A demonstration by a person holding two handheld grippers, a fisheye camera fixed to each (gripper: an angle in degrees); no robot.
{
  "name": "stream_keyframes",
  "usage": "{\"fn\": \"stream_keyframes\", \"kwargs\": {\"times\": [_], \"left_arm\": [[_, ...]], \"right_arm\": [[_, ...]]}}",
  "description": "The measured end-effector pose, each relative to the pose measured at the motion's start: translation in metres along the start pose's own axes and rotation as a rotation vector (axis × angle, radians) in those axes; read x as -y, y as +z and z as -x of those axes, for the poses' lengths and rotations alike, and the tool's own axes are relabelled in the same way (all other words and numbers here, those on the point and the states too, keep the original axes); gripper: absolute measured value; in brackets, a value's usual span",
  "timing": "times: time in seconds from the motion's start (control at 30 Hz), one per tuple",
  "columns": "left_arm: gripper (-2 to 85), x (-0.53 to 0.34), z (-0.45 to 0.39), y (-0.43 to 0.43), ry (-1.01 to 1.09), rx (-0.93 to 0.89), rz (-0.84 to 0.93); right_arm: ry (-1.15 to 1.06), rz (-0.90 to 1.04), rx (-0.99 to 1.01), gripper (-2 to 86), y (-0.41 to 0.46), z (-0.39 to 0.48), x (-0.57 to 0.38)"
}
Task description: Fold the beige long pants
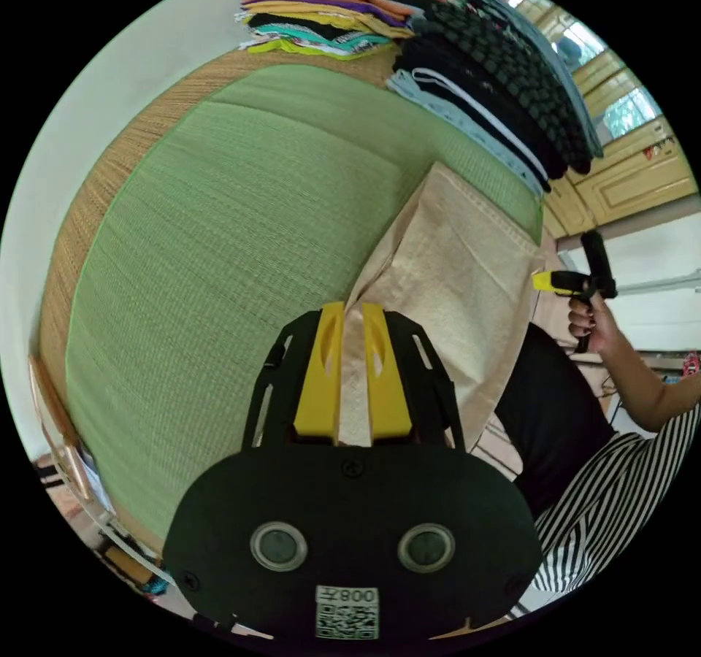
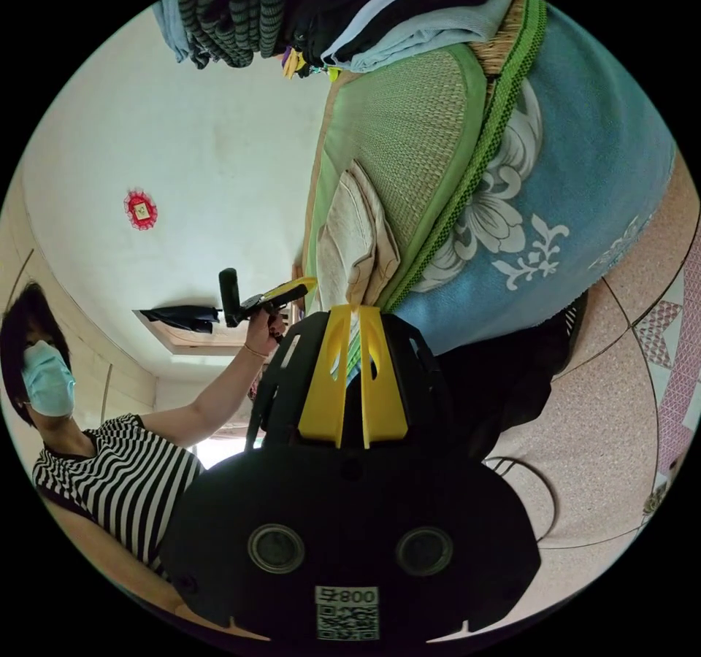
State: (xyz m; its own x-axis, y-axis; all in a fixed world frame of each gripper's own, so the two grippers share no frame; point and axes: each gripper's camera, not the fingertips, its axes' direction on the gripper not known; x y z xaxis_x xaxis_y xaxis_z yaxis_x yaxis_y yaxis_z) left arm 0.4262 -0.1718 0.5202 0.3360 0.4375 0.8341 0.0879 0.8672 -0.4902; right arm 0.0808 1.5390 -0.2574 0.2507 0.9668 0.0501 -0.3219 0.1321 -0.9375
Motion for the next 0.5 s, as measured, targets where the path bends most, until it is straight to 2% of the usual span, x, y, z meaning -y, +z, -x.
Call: {"fn": "stream_keyframes", "kwargs": {"times": [0.07, 0.13, 0.33, 0.5], "left_arm": [[5.1, 0.008, -0.01, 0.003, 0.054, 0.049, 0.093], [3.9, 0.009, -0.013, 0.001, 0.063, 0.048, 0.114], [2.4, 0.001, -0.013, -0.036, 0.012, 0.004, 0.037], [2.0, 0.002, -0.016, -0.043, 0.01, 0.031, 0.052]], "right_arm": [[0.0, 0.001, 0.009, 1.9, -0.006, -0.003, -0.005], [0.001, 0.002, 0.015, 1.9, -0.01, -0.005, -0.008], [-0.009, 0.004, 0.017, 1.9, -0.019, -0.006, -0.016], [-0.008, 0.007, 0.021, 1.9, -0.023, -0.007, -0.02]]}}
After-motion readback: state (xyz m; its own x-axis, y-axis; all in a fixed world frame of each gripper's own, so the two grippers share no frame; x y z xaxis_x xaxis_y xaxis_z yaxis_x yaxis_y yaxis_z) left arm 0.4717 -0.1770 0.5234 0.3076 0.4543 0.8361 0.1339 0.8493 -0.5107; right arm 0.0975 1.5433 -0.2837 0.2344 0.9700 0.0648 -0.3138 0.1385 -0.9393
